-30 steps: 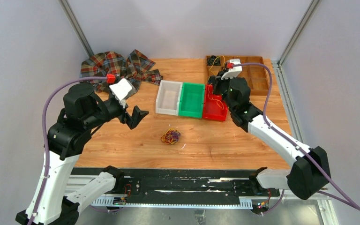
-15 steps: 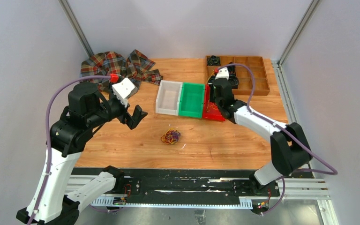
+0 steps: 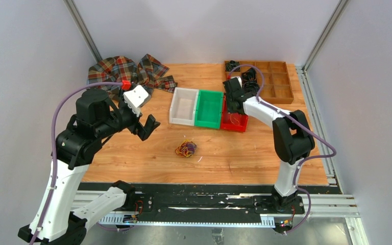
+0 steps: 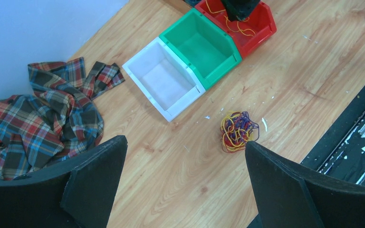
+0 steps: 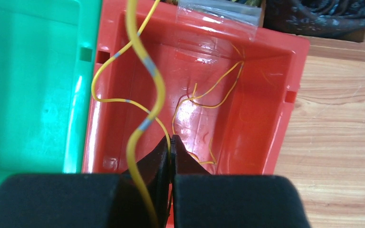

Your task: Untangle the cables

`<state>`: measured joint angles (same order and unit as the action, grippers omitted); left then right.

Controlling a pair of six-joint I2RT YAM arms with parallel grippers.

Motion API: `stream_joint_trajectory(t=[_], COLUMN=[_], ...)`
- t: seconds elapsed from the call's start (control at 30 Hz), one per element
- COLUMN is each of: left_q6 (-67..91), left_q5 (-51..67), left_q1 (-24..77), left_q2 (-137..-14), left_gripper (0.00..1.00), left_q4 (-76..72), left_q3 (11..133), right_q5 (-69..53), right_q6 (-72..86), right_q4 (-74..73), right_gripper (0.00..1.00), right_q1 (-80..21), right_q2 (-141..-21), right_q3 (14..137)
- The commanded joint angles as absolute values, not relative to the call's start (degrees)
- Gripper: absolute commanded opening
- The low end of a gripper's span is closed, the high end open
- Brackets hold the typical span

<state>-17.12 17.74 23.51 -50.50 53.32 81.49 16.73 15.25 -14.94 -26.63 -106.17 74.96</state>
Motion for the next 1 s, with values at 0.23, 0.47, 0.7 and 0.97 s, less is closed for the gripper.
stream_joint_trajectory(t=[0.23,0.47,0.7,0.97], left_q6=[-19.11,-19.74,-20.40,-21.26], left_q5=[17.62,17.93,18.17,17.97], left_q1=[23.98,23.91,23.93,23.91], left_q2=[-50.72,-51.28,-52.13,-51.99], left_gripper=[0.99,0.99,0.98,0.98], left_q4=[53.59,53.61,54.01,54.74], left_q3=[81.90,82.83,82.99,83.08], right_q5=[11.44,11.18,8.94,9.40], right_q6=[15.90,14.73,12.64,12.87], right_q4=[-28.28,-29.46,-29.69,-29.53], right_gripper=[0.49,0.68,0.66,0.40], right_q1=[-24.88,-24.59,-24.27,-23.99], right_q2=[-107.83,-100.55,-99.99,-108.81], right_q3=[81.94,82.38,86.17,88.43])
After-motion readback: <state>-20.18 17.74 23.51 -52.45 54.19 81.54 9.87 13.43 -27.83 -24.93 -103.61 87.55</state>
